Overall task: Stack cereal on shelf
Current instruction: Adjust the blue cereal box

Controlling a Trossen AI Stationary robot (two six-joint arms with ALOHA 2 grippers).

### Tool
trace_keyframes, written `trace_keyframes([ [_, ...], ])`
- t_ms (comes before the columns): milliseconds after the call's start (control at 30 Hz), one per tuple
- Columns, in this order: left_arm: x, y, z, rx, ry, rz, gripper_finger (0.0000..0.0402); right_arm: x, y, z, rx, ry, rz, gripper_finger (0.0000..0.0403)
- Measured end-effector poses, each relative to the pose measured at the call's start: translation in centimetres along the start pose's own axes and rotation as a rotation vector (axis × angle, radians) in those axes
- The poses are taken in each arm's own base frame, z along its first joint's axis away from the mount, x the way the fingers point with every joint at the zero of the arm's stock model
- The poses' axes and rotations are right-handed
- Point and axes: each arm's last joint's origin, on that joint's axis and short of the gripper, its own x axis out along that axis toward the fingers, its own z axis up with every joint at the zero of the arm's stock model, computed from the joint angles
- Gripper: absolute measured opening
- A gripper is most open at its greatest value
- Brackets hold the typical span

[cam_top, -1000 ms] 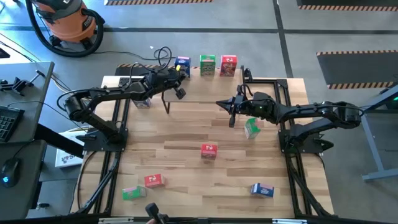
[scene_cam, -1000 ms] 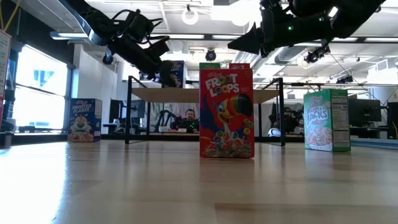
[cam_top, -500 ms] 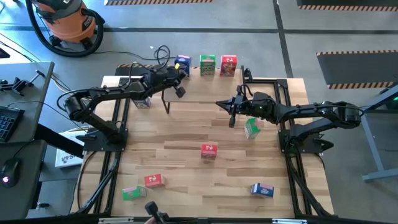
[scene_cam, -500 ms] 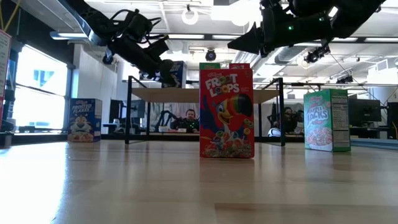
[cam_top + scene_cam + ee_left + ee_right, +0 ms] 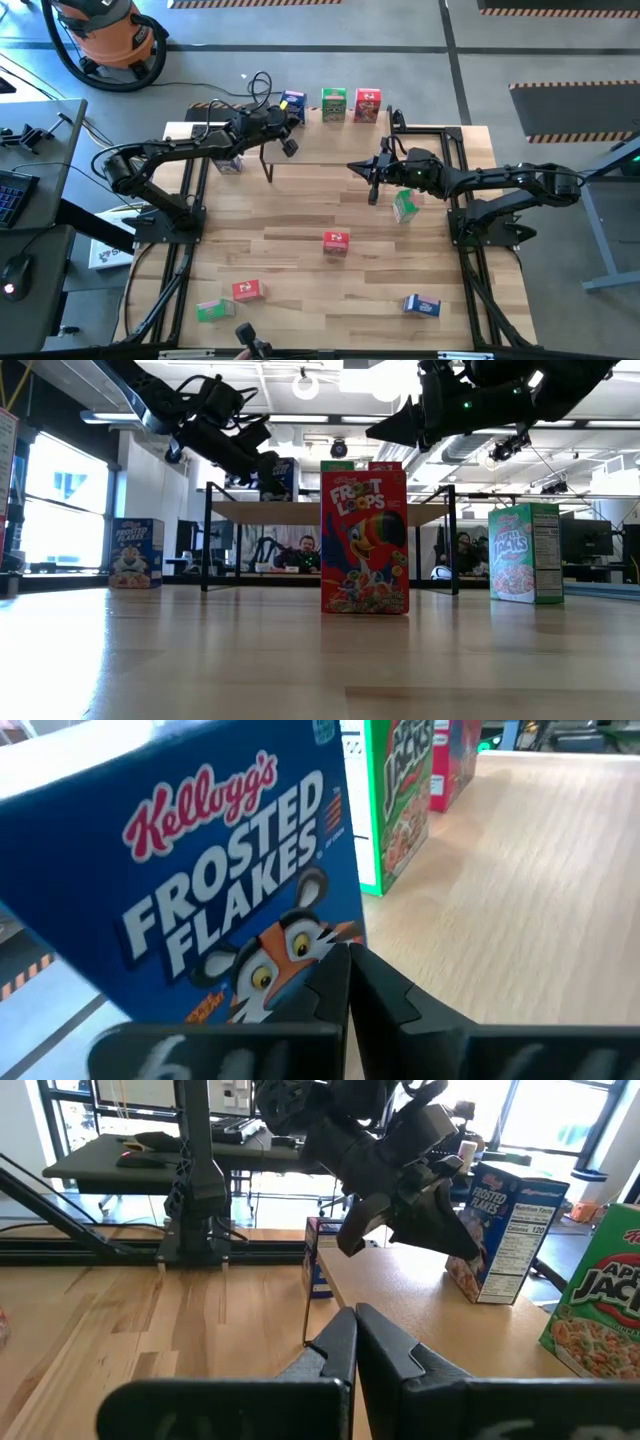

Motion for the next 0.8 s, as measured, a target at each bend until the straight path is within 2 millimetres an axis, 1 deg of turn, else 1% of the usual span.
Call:
trace_keyframes([
  [500,0.0,0.1,0.4,-0.018,-0.049,0.000,0.0000,0.0,0.0,0.0,-0.001,0.000,0.000,0.0000],
  [633,0.7,-0.1,0.2,-0.036,-0.070,-0.018,0.0000,0.0,0.0,0.0,-0.002,0.000,0.000,0.0000],
  [733,1.6,-0.2,-0.2,-0.044,-0.047,-0.028,0.0000,0.0,0.0,0.0,-0.002,0.001,0.000,0.0000],
  [800,1.9,-0.2,-0.1,-0.044,-0.044,-0.029,0.0000,0.0,0.0,0.0,0.000,0.003,0.000,0.0000],
])
